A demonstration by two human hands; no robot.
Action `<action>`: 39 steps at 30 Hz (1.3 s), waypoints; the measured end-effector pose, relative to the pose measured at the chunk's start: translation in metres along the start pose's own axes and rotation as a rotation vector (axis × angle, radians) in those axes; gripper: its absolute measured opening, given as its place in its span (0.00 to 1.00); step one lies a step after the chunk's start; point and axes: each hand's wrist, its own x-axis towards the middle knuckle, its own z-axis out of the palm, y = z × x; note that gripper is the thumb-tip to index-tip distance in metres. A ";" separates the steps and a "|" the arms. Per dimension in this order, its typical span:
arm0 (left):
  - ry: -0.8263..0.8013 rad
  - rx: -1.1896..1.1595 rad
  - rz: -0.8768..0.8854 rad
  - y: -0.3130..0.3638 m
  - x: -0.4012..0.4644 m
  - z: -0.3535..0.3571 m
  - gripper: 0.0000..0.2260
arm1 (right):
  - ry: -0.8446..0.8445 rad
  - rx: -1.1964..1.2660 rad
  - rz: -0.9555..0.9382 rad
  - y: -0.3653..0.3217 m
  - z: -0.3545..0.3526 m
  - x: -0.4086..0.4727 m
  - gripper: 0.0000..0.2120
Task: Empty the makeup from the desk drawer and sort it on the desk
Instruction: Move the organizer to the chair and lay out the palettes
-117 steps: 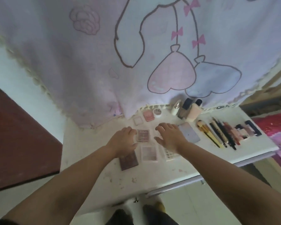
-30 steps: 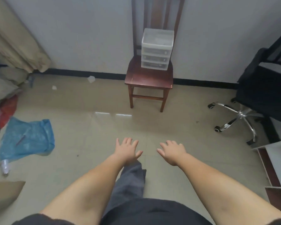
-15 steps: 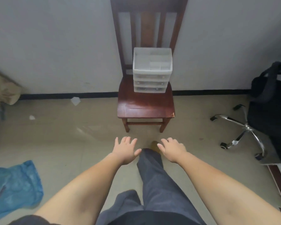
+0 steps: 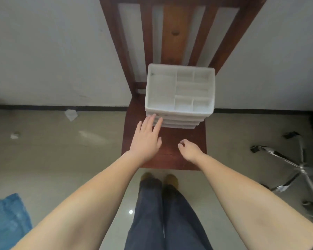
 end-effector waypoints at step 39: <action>-0.231 -0.134 0.410 -0.031 0.029 0.095 0.19 | 0.144 0.155 -0.015 0.011 0.009 0.055 0.11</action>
